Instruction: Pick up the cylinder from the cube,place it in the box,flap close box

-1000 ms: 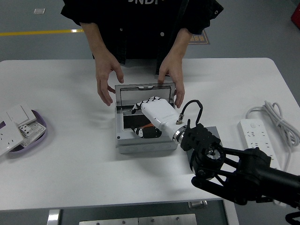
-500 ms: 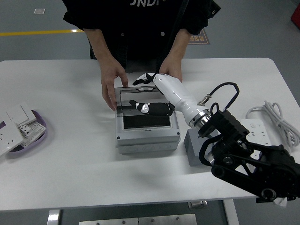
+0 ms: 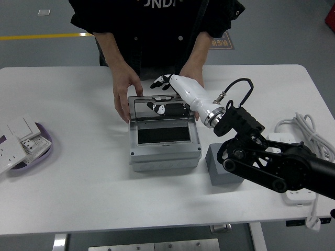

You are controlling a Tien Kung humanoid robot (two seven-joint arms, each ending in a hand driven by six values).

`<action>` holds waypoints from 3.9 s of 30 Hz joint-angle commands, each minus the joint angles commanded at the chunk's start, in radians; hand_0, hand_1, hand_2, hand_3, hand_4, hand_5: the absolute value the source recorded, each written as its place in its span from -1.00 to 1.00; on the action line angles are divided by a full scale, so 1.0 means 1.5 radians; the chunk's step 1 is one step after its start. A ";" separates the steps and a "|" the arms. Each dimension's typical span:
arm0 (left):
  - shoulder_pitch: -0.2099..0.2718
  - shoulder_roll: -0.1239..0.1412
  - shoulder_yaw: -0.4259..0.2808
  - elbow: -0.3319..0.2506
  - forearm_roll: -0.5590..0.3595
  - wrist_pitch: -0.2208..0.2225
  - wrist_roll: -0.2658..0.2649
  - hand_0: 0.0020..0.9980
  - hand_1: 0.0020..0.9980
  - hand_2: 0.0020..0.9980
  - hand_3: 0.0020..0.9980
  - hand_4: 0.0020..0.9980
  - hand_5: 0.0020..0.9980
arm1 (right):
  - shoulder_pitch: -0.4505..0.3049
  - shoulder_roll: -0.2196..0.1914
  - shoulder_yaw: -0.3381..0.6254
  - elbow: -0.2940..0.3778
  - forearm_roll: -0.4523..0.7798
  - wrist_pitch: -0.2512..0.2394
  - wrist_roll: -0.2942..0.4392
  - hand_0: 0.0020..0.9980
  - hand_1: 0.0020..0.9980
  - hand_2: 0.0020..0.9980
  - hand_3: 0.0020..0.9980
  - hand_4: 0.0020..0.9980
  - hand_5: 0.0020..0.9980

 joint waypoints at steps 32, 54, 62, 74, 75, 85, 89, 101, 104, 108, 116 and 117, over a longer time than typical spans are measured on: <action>-0.002 -0.001 -0.021 -0.002 0.020 0.001 0.000 0.19 0.24 0.23 0.27 0.38 -0.58 | -0.172 -0.122 0.015 0.184 0.120 -0.025 0.124 0.17 0.26 0.29 0.34 0.31 -0.26; 0.017 -0.013 -0.020 0.006 0.002 0.004 0.000 0.19 0.25 0.23 0.27 0.37 -0.58 | -0.363 -0.082 0.457 0.156 0.325 -0.050 0.339 0.19 0.25 0.28 0.33 0.27 -0.30; 0.027 -0.022 -0.018 0.013 -0.008 0.006 -0.001 0.19 0.25 0.23 0.27 0.37 -0.58 | -0.380 -0.048 0.545 0.013 0.443 -0.063 0.477 0.42 0.25 0.25 0.30 0.47 -0.80; 0.028 -0.024 0.037 0.034 -0.072 0.010 -0.005 0.19 0.24 0.23 0.27 0.37 -0.58 | -0.381 -0.043 0.502 -0.042 0.537 -0.044 0.532 0.39 0.24 0.27 0.26 0.52 -0.86; 0.028 -0.024 0.037 0.034 -0.072 0.010 -0.005 0.19 0.24 0.23 0.27 0.37 -0.58 | -0.381 -0.044 0.487 -0.042 0.542 -0.042 0.531 0.39 0.24 0.27 0.26 0.52 -0.86; 0.030 -0.027 0.031 0.034 -0.073 0.009 -0.005 0.19 0.24 0.23 0.27 0.37 -0.58 | -0.389 -0.031 0.445 -0.026 0.551 -0.026 0.524 0.37 0.27 0.27 0.27 0.55 -0.81; 0.030 -0.025 0.028 0.034 -0.072 0.008 -0.006 0.19 0.24 0.23 0.27 0.37 -0.58 | -0.388 -0.042 0.435 0.000 0.549 -0.021 0.515 0.37 0.27 0.27 0.27 0.55 -0.81; 0.034 -0.025 -0.008 0.030 -0.040 0.007 -0.009 0.19 0.24 0.23 0.27 0.37 -0.58 | -0.403 -0.047 0.472 0.061 0.523 -0.021 0.504 0.37 0.26 0.22 0.23 0.56 -0.78; 0.032 -0.023 -0.014 0.029 -0.034 0.006 -0.010 0.19 0.24 0.23 0.27 0.37 -0.58 | -0.407 -0.049 0.483 0.061 0.522 -0.022 0.503 0.36 0.26 0.21 0.21 0.56 -0.76; 0.029 -0.022 -0.018 0.028 -0.032 0.006 -0.010 0.19 0.24 0.23 0.27 0.37 -0.58 | -0.411 -0.051 0.492 0.061 0.521 -0.024 0.502 0.36 0.26 0.21 0.21 0.56 -0.76; 0.022 -0.019 -0.020 0.027 -0.028 0.005 -0.009 0.19 0.24 0.23 0.27 0.37 -0.58 | -0.416 -0.049 0.506 0.062 0.515 -0.027 0.500 0.35 0.26 0.19 0.19 0.54 -0.76; 0.022 -0.019 -0.021 0.027 -0.028 0.005 -0.009 0.19 0.24 0.23 0.27 0.37 -0.58 | -0.417 -0.049 0.509 0.062 0.515 -0.027 0.500 0.35 0.26 0.19 0.19 0.54 -0.76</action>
